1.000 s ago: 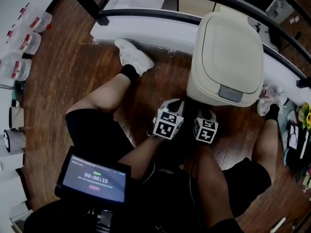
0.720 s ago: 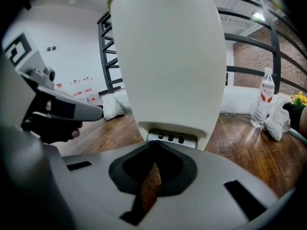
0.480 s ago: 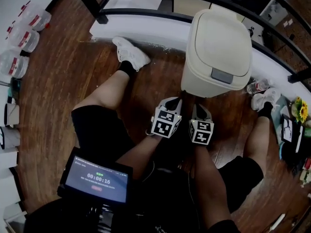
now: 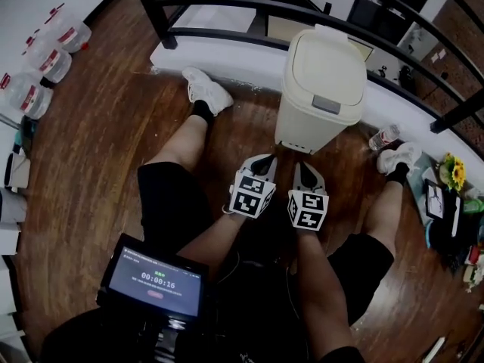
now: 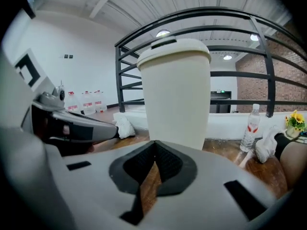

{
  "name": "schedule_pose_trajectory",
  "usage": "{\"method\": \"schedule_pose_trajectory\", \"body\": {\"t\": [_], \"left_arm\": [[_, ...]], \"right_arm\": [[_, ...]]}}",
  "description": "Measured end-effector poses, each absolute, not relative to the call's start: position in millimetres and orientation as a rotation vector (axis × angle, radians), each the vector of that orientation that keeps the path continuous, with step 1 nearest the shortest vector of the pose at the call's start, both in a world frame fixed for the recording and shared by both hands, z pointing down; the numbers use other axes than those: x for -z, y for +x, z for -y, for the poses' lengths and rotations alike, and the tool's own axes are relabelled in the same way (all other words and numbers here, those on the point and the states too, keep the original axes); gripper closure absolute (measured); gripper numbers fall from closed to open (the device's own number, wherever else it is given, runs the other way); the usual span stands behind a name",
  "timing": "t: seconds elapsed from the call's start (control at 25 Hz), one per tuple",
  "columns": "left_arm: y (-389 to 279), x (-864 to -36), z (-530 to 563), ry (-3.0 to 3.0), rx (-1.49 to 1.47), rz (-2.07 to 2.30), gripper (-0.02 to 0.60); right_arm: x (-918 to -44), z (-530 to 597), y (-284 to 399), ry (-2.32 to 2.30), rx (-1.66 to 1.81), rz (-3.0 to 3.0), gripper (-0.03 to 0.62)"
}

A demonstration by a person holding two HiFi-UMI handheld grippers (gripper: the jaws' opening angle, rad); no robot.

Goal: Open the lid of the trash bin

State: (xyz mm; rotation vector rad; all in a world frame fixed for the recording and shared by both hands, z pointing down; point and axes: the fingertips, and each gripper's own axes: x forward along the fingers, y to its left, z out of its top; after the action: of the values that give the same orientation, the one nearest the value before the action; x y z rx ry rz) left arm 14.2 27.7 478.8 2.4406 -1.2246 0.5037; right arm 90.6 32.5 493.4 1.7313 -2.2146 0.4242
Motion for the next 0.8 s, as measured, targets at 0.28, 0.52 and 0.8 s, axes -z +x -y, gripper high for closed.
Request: {"method": "schedule_pose_trajectory", "body": {"t": [0.28,0.52,0.8], "left_arm": [[-1.2,-448.7,-55.8,2.400,-0.365,1.308,0.583],[6.1,-427.8,-76.2,2.467,-0.351,1.320,0.583],[18.6,-412.3,-89.9,2.577,-0.406,1.315,0.583]], "right_arm": [[-467.4,-72.4,87.4,1.733,-0.359,2.245,0.589],[-444.6,-98.8,96.4,1.780,-0.319,2.266,0.589],[-422.2,-95.5,104.4,1.834,-0.281,2.263,0.589]]}}
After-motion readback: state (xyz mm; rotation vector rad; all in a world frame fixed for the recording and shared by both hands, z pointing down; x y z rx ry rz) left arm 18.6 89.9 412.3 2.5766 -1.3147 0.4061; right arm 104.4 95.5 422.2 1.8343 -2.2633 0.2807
